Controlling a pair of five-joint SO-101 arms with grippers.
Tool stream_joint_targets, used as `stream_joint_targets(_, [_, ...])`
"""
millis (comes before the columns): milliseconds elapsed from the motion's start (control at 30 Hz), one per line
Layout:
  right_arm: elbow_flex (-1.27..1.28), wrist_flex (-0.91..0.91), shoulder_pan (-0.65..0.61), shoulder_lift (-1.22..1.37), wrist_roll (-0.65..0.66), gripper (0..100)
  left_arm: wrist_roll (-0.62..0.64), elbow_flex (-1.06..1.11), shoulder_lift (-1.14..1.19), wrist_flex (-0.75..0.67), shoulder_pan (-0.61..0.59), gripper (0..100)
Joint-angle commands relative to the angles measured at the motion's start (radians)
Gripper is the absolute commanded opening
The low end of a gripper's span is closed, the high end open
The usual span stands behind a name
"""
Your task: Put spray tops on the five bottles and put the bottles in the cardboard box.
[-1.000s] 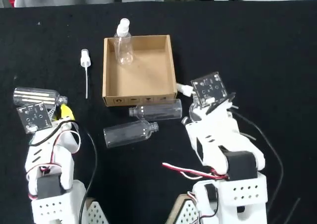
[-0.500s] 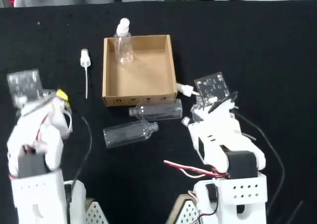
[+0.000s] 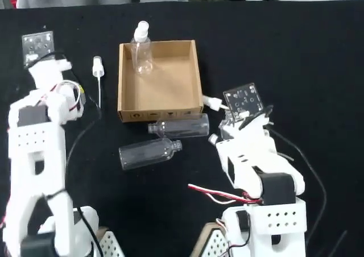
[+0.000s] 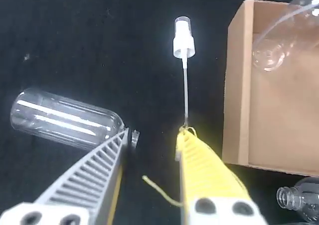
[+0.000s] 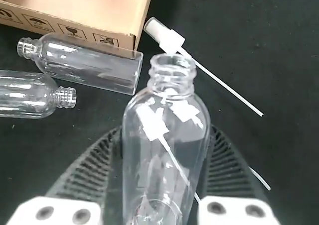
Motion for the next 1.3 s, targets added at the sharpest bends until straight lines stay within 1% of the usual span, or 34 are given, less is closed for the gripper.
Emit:
stream_joint_targets(0, [-0.004,-0.017,0.025,-0.031,-0.003,12.3,-0.026,-0.139,0.094,0.005,-0.010,15])
stream_joint_targets(167, [0.013,-0.023,0.021,-0.033,0.000,12.3,-0.063,-0.266,0.250,0.005,-0.010,15])
stream_joint_targets(467, [0.013,-0.025,0.017,-0.033,0.002,12.3,-0.061,-0.483,0.528,0.005,-0.010,15])
stream_joint_targets(833, [0.015,-0.025,0.020,-0.033,0.002,12.3,-0.051,-0.780,0.852,0.003,0.018,15])
stream_joint_targets(967, [0.015,-0.025,0.020,-0.033,0.002,12.3,0.031,-0.897,0.948,0.003,0.016,15])
stream_joint_targets(1267, [0.015,-0.025,0.021,-0.033,0.002,12.3,0.121,-1.106,1.103,0.003,0.068,15])
